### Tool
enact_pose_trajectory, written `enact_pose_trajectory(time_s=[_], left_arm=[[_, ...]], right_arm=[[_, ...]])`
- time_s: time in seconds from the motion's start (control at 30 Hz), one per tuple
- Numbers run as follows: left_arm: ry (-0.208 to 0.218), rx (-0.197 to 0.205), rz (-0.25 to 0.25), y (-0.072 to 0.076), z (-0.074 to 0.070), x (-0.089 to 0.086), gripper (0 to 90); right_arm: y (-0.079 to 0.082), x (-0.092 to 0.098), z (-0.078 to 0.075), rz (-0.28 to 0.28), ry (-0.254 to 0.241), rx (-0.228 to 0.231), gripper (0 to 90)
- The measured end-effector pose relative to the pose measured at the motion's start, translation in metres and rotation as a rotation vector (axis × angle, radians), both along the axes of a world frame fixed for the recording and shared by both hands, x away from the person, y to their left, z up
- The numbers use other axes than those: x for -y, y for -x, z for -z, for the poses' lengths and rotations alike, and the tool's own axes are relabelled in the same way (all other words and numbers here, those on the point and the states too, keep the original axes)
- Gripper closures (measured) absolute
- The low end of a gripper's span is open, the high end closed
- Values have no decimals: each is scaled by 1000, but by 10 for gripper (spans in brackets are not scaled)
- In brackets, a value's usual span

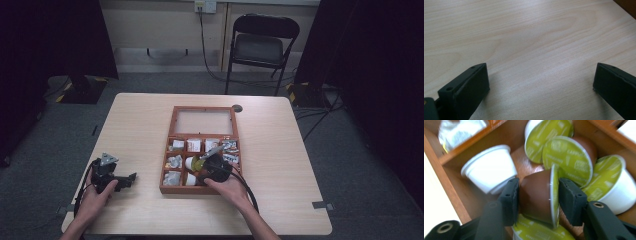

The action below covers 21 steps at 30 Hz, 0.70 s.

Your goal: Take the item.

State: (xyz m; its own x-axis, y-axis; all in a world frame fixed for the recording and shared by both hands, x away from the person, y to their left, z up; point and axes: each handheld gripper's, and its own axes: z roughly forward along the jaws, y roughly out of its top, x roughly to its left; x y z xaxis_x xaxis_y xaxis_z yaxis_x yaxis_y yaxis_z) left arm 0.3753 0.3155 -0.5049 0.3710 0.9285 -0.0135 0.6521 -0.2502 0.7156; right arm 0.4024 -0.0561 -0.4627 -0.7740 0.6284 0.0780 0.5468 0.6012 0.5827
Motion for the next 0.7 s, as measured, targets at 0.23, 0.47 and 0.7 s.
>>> enact_pose_trajectory(time_s=[0.23, 0.47, 0.7], left_arm=[[0, 0, 0, 0, 0, 0, 0], [0, 0, 0, 0, 0, 0, 0], [0, 0, 0, 0, 0, 0, 0]], right_arm=[[0, 4, -3, 0, -55, -4, 552], [1, 9, -11, 16, -115, 20, 552], [3, 13, -16, 18, -148, 40, 553]])
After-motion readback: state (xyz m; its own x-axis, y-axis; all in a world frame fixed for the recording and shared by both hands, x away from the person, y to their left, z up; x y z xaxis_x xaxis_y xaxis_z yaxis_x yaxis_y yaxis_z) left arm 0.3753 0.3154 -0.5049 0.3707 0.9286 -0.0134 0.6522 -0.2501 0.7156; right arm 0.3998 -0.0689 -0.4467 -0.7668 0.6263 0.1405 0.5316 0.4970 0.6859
